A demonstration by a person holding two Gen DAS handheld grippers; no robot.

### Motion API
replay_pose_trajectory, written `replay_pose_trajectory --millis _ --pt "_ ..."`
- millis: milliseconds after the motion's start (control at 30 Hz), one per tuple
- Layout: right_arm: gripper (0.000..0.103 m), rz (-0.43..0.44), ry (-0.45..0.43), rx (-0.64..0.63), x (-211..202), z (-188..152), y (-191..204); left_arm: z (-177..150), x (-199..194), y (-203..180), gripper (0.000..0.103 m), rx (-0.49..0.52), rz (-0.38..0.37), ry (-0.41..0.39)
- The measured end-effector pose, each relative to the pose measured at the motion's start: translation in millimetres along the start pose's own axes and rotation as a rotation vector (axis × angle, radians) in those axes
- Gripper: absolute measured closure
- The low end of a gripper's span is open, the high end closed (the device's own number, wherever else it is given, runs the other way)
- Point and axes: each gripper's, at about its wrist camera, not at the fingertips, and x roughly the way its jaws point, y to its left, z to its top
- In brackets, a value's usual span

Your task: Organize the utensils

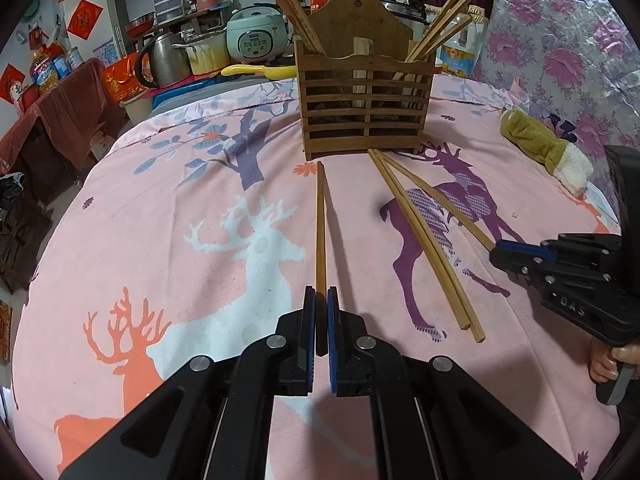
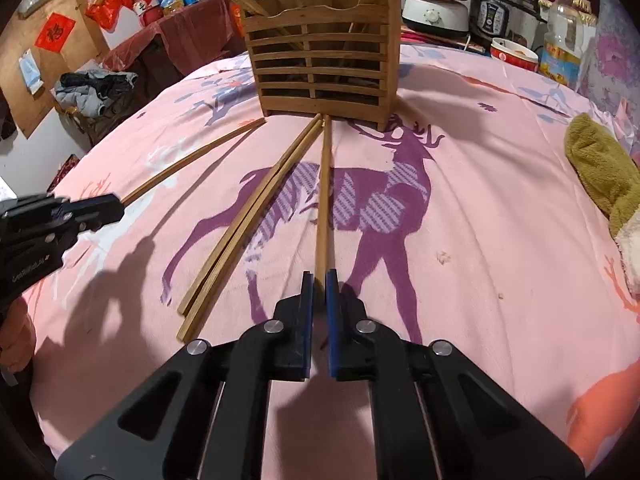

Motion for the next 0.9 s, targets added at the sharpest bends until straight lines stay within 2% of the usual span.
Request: replay_pose_trajectory --millis 300,400,467,633,700,767,900 --pt "0.094 0.007 -0.038 -0.017 -25 -20 -1 0 0 2 0.097 -0.007 0.001 -0.002" --pt "0.090 0.005 -0.042 0.003 -24 -18 -5 -1 0 2 0.097 -0.007 0.001 0.001" --pt "0.082 0.019 -0.024 0.023 -20 -18 -9 0 1 1 0.097 -0.007 0.000 0.006" --pt "0.075 0.038 -0.005 0.020 -15 -17 -7 -1 3 0 0.097 -0.005 -0.002 0.018" --pt "0.079 0.034 0.006 0.019 -13 -17 -7 -1 5 -2 0.097 0.004 0.001 0.025" --pt "0.097 0.018 0.003 0.036 -14 -18 -10 -2 8 -4 0.097 0.014 0.008 0.035" --pt "0.097 -0.006 -0.040 0.020 -23 -18 -7 -3 6 -6 0.097 0.025 0.016 0.023"
